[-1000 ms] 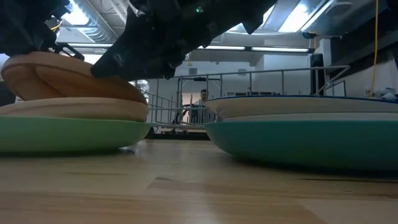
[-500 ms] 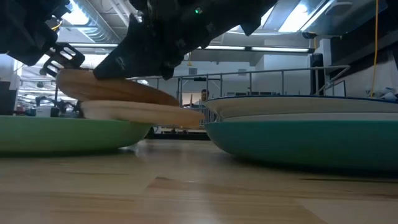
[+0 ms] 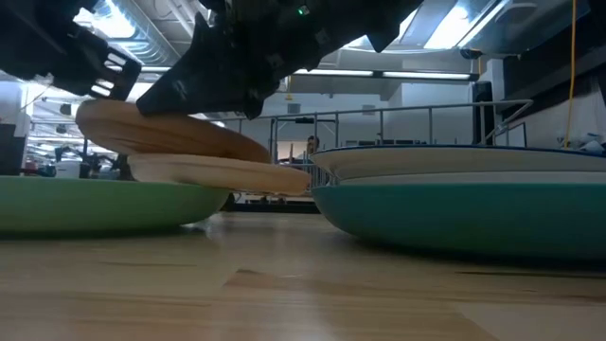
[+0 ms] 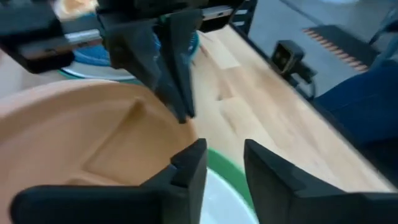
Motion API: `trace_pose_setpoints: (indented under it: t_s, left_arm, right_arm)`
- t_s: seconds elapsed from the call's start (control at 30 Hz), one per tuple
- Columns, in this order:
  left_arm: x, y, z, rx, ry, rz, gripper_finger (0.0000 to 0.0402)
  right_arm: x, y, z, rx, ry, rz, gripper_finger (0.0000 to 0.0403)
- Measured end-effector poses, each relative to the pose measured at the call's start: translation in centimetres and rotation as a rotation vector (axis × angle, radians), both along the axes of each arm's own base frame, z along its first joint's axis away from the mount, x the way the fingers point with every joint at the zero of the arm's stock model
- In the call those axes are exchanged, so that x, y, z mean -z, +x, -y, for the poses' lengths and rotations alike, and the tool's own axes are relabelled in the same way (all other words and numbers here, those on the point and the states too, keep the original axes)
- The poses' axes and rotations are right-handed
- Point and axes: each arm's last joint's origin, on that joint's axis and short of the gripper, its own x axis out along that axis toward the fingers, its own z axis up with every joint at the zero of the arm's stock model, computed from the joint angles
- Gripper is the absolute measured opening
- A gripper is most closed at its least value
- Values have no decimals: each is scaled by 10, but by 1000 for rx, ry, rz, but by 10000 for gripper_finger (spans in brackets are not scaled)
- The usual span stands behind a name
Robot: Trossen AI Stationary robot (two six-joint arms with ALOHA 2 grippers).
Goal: Sort dishes
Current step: Put the brown plate in the dish rack
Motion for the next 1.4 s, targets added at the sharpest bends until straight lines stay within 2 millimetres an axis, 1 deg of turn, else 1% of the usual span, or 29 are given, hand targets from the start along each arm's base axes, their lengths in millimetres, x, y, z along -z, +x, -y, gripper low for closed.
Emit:
trace_pose_setpoints:
  t_s: [0.13,0.23,0.4,0.57,0.7,0.77,0.83,1.03,1.1,1.2,1.4]
  left_arm:
    - [1,0,-1,19,78,17,132]
    - [5,-2,-2,41,136,-10,141]
    - [12,-6,-5,35,251,-62,143]
    - [13,-6,-6,57,359,-35,143]
    - [13,-6,-6,78,391,-23,141]
    - [13,-6,-6,79,392,-25,131]
    - [13,-6,-6,81,391,-25,112]
    - [14,-6,-6,85,375,-36,34]
    - [14,-6,-5,84,355,-41,16]
    - [12,-5,-6,31,311,-41,9]
    - [11,-5,-4,11,189,-66,4]
  right_arm:
    - [0,0,0,0,0,2,15]
    - [0,0,0,0,0,3,10]
    - [-3,2,-1,-1,7,35,10]
    - [-7,4,-1,-1,19,81,14]
    - [-10,5,-1,-1,24,108,15]
    - [-10,5,-1,-2,25,114,15]
    - [-10,5,-1,0,24,119,15]
    - [-12,6,0,31,-19,140,16]
    - [-15,6,0,40,-19,167,16]
    - [-18,8,0,43,-9,205,16]
    - [-22,9,-1,31,10,242,16]
